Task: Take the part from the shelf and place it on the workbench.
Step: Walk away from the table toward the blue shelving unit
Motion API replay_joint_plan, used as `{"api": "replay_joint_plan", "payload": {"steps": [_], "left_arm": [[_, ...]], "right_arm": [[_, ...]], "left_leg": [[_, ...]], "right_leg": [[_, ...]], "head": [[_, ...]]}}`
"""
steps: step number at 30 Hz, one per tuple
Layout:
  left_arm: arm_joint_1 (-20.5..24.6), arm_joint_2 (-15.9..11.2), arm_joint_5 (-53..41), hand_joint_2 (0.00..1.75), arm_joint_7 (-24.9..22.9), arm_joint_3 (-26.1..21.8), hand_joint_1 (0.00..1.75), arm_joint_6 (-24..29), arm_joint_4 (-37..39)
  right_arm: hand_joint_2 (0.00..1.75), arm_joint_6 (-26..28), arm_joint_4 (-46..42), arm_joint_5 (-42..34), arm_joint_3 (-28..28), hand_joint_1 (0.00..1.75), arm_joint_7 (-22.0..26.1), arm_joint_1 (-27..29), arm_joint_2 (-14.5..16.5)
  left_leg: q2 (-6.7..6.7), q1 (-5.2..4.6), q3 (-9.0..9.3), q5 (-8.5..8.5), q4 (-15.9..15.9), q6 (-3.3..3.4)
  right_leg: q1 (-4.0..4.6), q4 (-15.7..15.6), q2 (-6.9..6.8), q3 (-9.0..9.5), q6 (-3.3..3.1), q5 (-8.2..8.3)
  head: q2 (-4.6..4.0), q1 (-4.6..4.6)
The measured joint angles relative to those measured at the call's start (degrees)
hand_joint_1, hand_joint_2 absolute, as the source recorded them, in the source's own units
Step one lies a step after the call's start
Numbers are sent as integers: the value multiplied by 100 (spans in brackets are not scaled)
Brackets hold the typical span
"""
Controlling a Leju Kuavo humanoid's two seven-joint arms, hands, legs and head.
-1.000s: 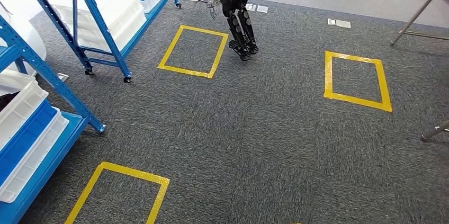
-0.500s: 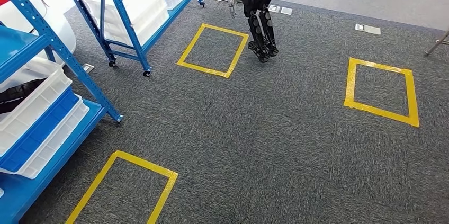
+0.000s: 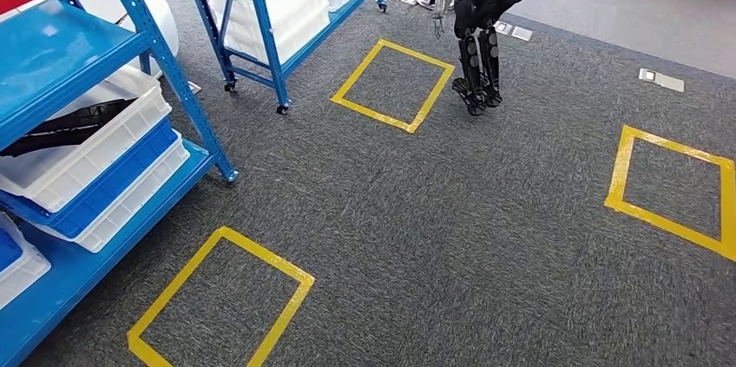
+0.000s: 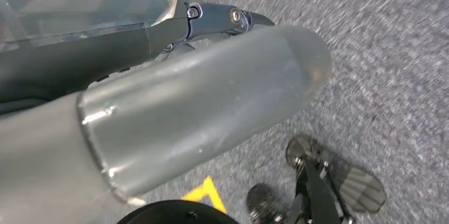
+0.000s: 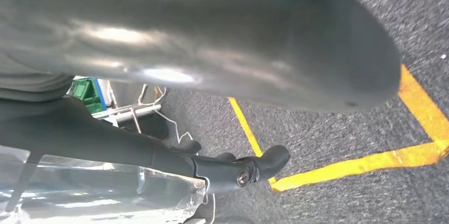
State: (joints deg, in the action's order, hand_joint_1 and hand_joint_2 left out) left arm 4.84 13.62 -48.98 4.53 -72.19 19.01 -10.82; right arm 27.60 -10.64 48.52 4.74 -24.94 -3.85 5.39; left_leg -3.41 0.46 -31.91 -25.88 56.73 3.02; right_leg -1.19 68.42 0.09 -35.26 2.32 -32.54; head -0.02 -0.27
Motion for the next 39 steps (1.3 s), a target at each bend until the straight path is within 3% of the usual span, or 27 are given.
{"api": "replay_joint_plan", "payload": {"steps": [1, 2, 4, 6, 8, 9, 11, 13, 14, 15, 17, 19, 20, 22, 24, 26, 28, 29, 30, 31, 33, 34, 35, 37, 39], "left_arm": [[-4, -14, -39, 0, 1, 33, 0, -73, 7], [-6, -29, -67, 0, -1, 64, 0, -132, 11], [-6, -58, -98, 0, -5, 101, 0, -200, 13], [-24, -87, -138, 0, -13, 139, 0, -246, 16], [-45, -121, -212, 0, -16, 194, 0, -308, 24], [-47, -142, -253, 0, -7, 220, 0, -354, 28], [-45, -185, -321, 0, 23, 285, 0, -454, 37], [-48, -223, -361, 0, 43, 347, 0, -524, 45], [-51, -240, -372, 0, 44, 366, 0, -544, 49], [-54, -256, -379, 0, 44, 373, 0, -553, 50], [-49, -287, -383, 0, 43, 381, 0, -560, 50], [-34, -312, -383, 0, 43, 394, 0, -557, 50], [-29, -320, -383, 0, 43, 402, 0, -557, 50], [-29, -329, -383, 0, 43, 416, 0, -556, 51], [-28, -335, -383, 0, 43, 430, 0, -556, 52], [-24, -339, -382, 0, 43, 450, 0, -555, 53], [-25, -341, -373, 0, 43, 462, 0, -543, 55], [-27, -341, -363, 0, 44, 463, 0, -534, 57], [-29, -341, -349, 0, 44, 463, 0, -526, 58], [-30, -340, -337, 0, 45, 463, 0, -520, 60], [-30, -340, -318, 0, 44, 463, 0, -491, 61], [-29, -339, -310, 0, 42, 463, 0, -470, 61], [-28, -339, -298, 0, 40, 463, 0, -443, 61], [-36, -339, -277, 0, 39, 463, 0, -387, 61], [-51, -338, -262, 0, 46, 460, 0, -338, 61]], "right_arm": [[0, 33, 0, -16, 26, 0, -9, 5, -5], [0, 66, 0, -27, 52, 0, -13, 8, -9], [0, 106, 0, -32, 89, 0, -13, 14, -9], [0, 119, 0, -32, 107, 0, -13, 13, 2], [0, 119, 0, -24, 117, 0, -14, 15, 15], [0, 119, 0, -11, 120, 0, -15, 21, 21], [0, 119, 0, 22, 121, 0, -15, 36, 26], [0, 120, 0, 50, 122, 0, -14, 49, 28], [0, 120, 0, 61, 122, 0, -12, 50, 29], [0, 121, 0, 71, 122, 0, -8, 47, 32], [0, 122, 0, 86, 123, 0, 2, 36, 46], [0, 127, 0, 97, 124, 0, 5, 27, 62], [0, 129, 0, 101, 124, 0, 6, 24, 71], [0, 134, -3, 104, 124, 0, 7, 19, 81], [0, 137, -8, 106, 125, 0, 9, 21, 85], [0, 138, -9, 108, 125, 0, 13, 29, 78], [0, 138, -8, 116, 127, 0, 20, 38, 69], [0, 138, -7, 124, 128, 0, 23, 44, 66], [0, 138, -7, 138, 128, 0, 25, 50, 63], [0, 139, -7, 154, 129, 0, 28, 54, 59], [0, 140, -8, 196, 129, 0, 44, 56, 47], [0, 141, -8, 212, 129, 0, 56, 52, 44], [0, 142, -7, 223, 129, 0, 66, 49, 43], [0, 144, -7, 237, 129, 0, 80, 33, 43], [0, 149, -8, 245, 131, 0, 89, 21, 46]], "left_leg": [[-58, -8, -6, -12, 27, -30], [-118, -16, -18, -30, 57, -68], [-199, -29, -51, -60, 101, -136], [-245, 0, -66, -62, 104, -175], [-66, 17, -134, -165, 258, -218], [71, 18, -230, -304, 479, -239], [271, 16, -570, -680, 1198, -273], [312, 18, -841, -840, 1734, -280], [324, 18, -835, -759, 1710, -269], [352, 14, -711, -588, 1456, -245], [549, -25, -317, -234, 675, -156], [707, -85, -110, -117, 232, -90], [705, -109, -105, -134, 193, -79], [575, -101, -78, -92, 119, -49], [456, -59, -19, -24, 13, 0], [345, -38, -4, 6, -23, 27], [222, -38, -9, 8, -20, 29], [167, -36, -7, 7, -18, 28], [110, -33, -2, 6, -14, 25], [56, -28, 6, 3, -9, 17], [-58, -33, 7, -22, 35, -30], [-109, -41, -5, -42, 64, -66], [-146, -48, -18, -58, 88, -101], [-207, -34, -39, -68, 98, -160], [-141, -2, -74, -114, 166, -207]], "right_leg": [[-26, -414, 90, 180, 51, 163], [-47, -756, 166, 326, 59, 292], [-48, -1034, 248, 440, -4, 378], [-34, -1037, 177, 473, -94, 392], [-40, -1049, 96, 495, -160, 413], [-42, -1055, 51, 495, -183, 417], [-13, -1054, -61, 499, -215, 403], [15, -1052, -186, 506, -244, 382], [26, -1052, -243, 518, -258, 371], [36, -1052, -290, 536, -271, 360], [65, -1051, -367, 572, -278, 334], [96, -1050, -435, 587, -250, 307], [104, -1056, -479, 594, -229, 298], [110, -1064, -538, 620, -181, 274], [112, -813, -351, 520, -167, 128], [86, -145, -107, 186, -203, -165], [64, 477, -54, -149, -190, -356], [55, 603, -49, -228, -160, -364], [45, 525, -45, -206, -110, -284], [28, 257, -30, -91, -52, -140], [-19, -520, 100, 239, 52, 205], [-41, -822, 160, 358, 58, 326], [-46, -986, 203, 419, 36, 384], [-31, -1031, 162, 449, -57, 405], [-40, -1042, 89, 477, -133, 426]], "head": [[0, 8], [0, 11], [0, 11], [0, -1], [1, -18], [1, -33], [1, -62], [1, -62], [0, -62], [0, -63], [0, -61], [0, -60], [0, -59], [0, -61], [1, -50], [0, -36], [0, -30], [0, -31], [0, -30], [1, -31], [1, -23], [1, -20], [1, -23], [0, -30], [0, -35]]}}
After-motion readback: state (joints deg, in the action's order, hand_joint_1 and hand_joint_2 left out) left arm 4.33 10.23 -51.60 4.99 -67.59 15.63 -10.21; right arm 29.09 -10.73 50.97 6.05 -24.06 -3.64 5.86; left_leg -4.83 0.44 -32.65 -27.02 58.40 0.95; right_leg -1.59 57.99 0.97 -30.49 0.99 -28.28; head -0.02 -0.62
